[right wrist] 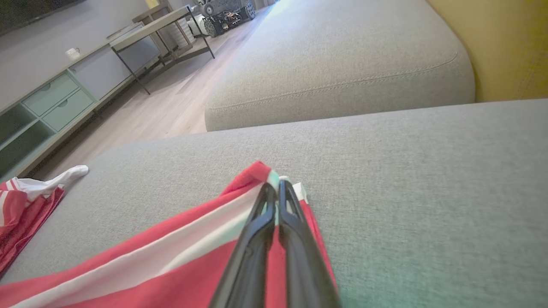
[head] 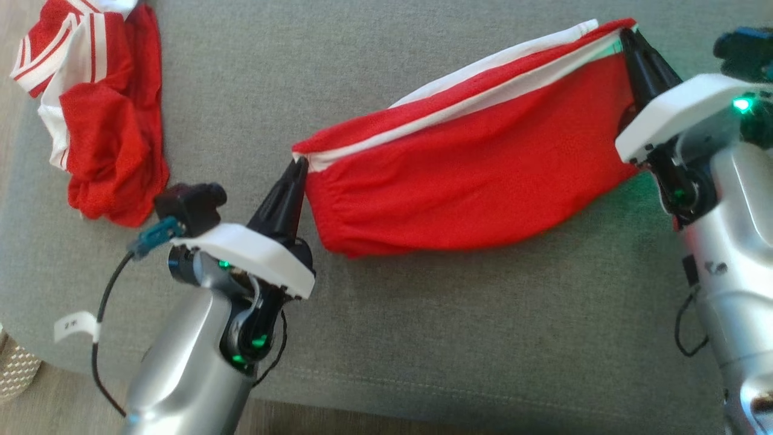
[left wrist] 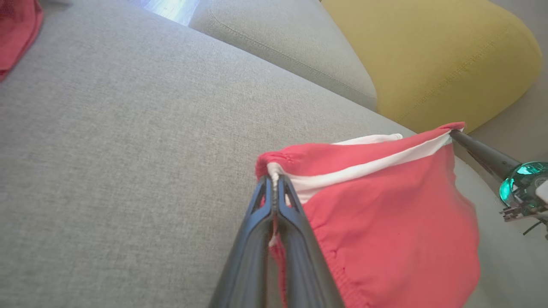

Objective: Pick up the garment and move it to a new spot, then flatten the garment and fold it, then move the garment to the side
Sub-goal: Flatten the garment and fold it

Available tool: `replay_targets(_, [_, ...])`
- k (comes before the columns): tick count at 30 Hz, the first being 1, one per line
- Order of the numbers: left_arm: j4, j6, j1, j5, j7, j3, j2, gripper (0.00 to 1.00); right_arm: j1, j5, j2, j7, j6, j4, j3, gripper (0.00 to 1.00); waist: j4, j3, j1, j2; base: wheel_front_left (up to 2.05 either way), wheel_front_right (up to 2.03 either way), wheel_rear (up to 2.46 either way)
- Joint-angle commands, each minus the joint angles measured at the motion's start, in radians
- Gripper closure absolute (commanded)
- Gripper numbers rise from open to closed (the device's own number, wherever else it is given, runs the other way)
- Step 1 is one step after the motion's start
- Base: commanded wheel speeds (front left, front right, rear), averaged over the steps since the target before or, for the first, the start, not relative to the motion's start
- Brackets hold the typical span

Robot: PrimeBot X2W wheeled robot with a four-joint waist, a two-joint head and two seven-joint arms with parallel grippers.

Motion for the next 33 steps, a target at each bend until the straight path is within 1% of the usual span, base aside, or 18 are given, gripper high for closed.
replay_targets(1, [-0.024,-0.004,-0.040,-0.002,-0.014,0.033,0.010,1.00,-0.027,0.007,-0.006,-0.015,0.003,-0.024,0.020,1.00,0.004,0.006,0.0000,0.0000,0.00,0.00,0.00])
replay_targets(2, [0.003,-0.009,-0.061,0.001,-0.023,0.028,0.004,1.00,-0.058,0.016,-0.010,-0.036,0.003,0.025,0.045,1.00,0.006,0.015,0.0000,0.0000,0.00,0.00,0.00])
replay_targets(5, [0.043,-0.018,-0.085,0.001,-0.038,0.022,-0.005,1.00,-0.097,0.036,-0.011,-0.076,0.003,0.084,0.083,1.00,0.005,0.023,0.0000,0.0000,0.00,0.00,0.00])
replay_targets(6, [0.056,-0.021,-0.093,0.001,-0.043,0.021,-0.007,0.89,-0.108,0.042,-0.012,-0.090,0.003,0.102,0.093,0.73,0.004,0.026,0.0000,0.0000,0.00,0.00,0.00])
replay_targets(7, [0.067,-0.023,-0.100,0.002,-0.049,0.020,-0.009,0.29,-0.117,0.051,-0.011,-0.104,0.003,0.120,0.102,0.40,0.003,0.028,0.0000,0.0000,0.00,0.00,0.00])
replay_targets(8, [0.076,-0.025,-0.106,0.004,-0.061,0.021,-0.011,0.00,-0.124,0.061,-0.009,-0.118,0.003,0.135,0.112,0.00,0.001,0.029,0.0000,0.0000,0.00,0.00,0.00])
replay_targets(11, [0.097,-0.022,-0.115,0.016,-0.104,0.024,-0.014,0.00,-0.137,0.070,-0.014,-0.171,0.003,0.168,0.152,0.00,-0.005,0.028,0.0000,0.0000,0.00,0.00,0.00])
replay_targets(12, [0.097,-0.022,-0.115,0.016,-0.104,0.024,-0.014,0.00,-0.137,0.070,-0.014,-0.171,0.003,0.168,0.152,0.00,-0.005,0.028,0.0000,0.0000,0.00,0.00,0.00])
replay_targets(16, [0.107,-0.004,-0.102,0.038,-0.158,0.041,-0.010,0.00,-0.134,0.064,-0.018,-0.259,0.003,0.184,0.205,0.00,-0.022,0.016,0.0000,0.0000,0.00,0.00,0.00])
replay_targets(20, [0.092,0.036,-0.071,0.096,-0.190,0.057,0.004,0.00,-0.110,0.037,-0.026,-0.347,0.003,0.172,0.233,0.00,-0.033,-0.009,0.0000,0.0000,0.00,0.00,0.00])
replay_targets(21, [0.082,0.044,-0.062,0.110,-0.194,0.063,0.006,0.00,-0.100,0.022,-0.029,-0.361,0.003,0.164,0.234,0.00,-0.037,-0.017,0.0000,0.0000,0.00,0.00,0.00])
replay_targets(22, [0.068,0.057,-0.052,0.132,-0.197,0.068,0.011,0.00,-0.094,-0.022,-0.043,-0.372,0.003,0.160,0.239,0.00,-0.042,-0.023,0.0000,0.0000,0.00,0.00,0.00])
replay_targets(24, [0.028,0.081,-0.034,0.174,-0.200,0.083,0.018,0.00,-0.071,-0.074,-0.039,-0.386,0.003,0.143,0.216,0.00,-0.051,-0.034,0.0000,0.0000,0.00,0.00,0.00])
replay_targets(27, [-0.057,0.113,-0.008,0.241,-0.201,0.121,0.025,0.00,-0.022,-0.142,-0.015,-0.394,0.003,0.076,0.161,0.00,-0.066,-0.046,0.0000,0.0000,0.00,0.00,0.00])
replay_targets(33, [-0.158,0.133,0.040,0.327,-0.201,0.178,0.029,0.00,0.116,-0.236,0.027,-0.396,0.003,-0.131,0.064,0.00,-0.092,-0.068,0.0000,0.0000,0.00,0.00,0.00])
